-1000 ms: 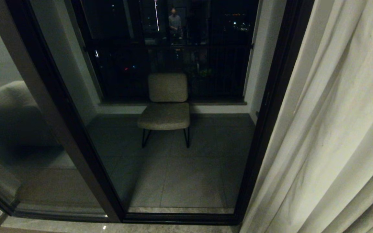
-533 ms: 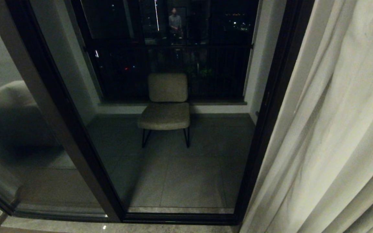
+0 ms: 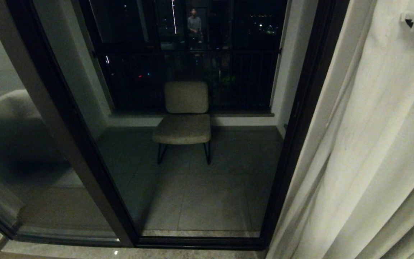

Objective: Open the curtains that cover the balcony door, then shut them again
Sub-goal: Close the inner curtains on both sides

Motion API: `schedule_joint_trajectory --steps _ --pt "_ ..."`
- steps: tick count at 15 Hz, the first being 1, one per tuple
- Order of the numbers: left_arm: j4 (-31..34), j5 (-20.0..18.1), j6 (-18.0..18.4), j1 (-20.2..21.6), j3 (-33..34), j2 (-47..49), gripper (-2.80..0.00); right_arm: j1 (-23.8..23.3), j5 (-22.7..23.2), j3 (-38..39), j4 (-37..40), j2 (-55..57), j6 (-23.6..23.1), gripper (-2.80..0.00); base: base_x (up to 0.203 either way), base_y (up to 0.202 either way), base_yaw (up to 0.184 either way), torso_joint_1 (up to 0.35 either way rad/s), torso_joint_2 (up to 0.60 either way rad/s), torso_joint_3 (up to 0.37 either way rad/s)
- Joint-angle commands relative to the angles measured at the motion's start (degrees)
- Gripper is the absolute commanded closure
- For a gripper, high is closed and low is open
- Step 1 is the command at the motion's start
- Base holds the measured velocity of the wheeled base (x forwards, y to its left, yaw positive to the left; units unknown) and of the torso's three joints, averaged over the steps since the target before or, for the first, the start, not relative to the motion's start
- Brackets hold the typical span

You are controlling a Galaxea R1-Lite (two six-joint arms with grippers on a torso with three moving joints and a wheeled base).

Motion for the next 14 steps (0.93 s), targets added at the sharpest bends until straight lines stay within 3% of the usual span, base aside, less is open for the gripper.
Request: schedule_joint_trajectory --steps 1,3,4,14 --pt "0.0 0.0 0.0 0.0 0.0 0.0 0.0 0.0 0.0 -0.4 -0.2 0.7 -0.1 -2.8 0.0 0.0 0.0 0.0 0.0 0.0" --pt "0.0 0.0 0.0 0.0 0.0 0.0 0.0 0.0 0.0 -0.5 -0.2 0.8 -0.1 -2.8 0.0 0.0 0.0 0.0 0.0 0.0" --pt "0.0 0.0 0.0 0.0 0.0 0.0 0.0 0.0 0.0 -0.5 -0.2 0.8 -0.1 0.0 0.0 0.0 0.0 0.0 0.0 0.0" --pt "0.0 0.0 0.0 0.0 0.0 0.0 0.0 0.5 0.0 -0.3 -0.2 -0.1 -0.1 0.0 0.0 0.0 0.0 0.0 0.0 0.0"
